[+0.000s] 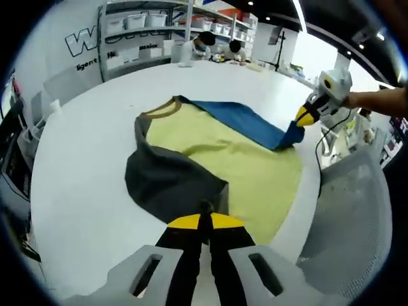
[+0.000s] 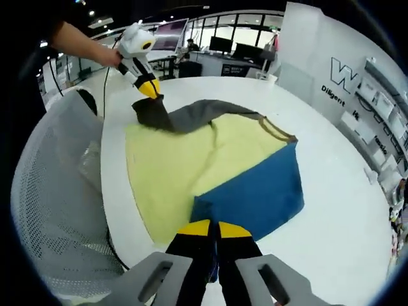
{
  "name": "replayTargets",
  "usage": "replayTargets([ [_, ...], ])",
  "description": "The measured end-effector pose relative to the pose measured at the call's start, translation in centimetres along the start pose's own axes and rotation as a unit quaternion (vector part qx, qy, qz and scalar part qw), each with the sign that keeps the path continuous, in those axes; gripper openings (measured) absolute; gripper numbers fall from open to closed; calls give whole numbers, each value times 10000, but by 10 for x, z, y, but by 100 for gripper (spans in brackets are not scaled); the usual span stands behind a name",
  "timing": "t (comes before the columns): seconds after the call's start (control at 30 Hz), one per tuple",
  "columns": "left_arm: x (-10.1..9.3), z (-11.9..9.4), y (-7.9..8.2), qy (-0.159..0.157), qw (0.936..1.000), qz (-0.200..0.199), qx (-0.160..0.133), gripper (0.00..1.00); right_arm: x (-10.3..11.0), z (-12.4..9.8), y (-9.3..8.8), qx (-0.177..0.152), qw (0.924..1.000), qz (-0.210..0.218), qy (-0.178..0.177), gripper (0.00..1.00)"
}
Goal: Fold the garment on the visible template until the final outline fits inside the template.
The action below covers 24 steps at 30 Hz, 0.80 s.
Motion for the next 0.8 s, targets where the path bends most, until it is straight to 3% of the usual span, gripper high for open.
replayTargets([
  [0.53,55,-22,18,712,9968,-51,-346,4,-55,-29,26,-224,9980,3,-597,0],
  [0.8,92,-40,24,1240,9910,-243,-444,4,-82,-46,34,-309,9943,94,-1013,0],
])
Point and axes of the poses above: the point that each gripper's makers call its tool centre point, and the gripper's own axes: z roughly forward along the fingers, x roughly to its left, y roughly out of its top, the point moved 6 cm from there along -z, roughly backward along the fingers, and after that the axes turned 9 degrees about y, right-handed, at the moved point
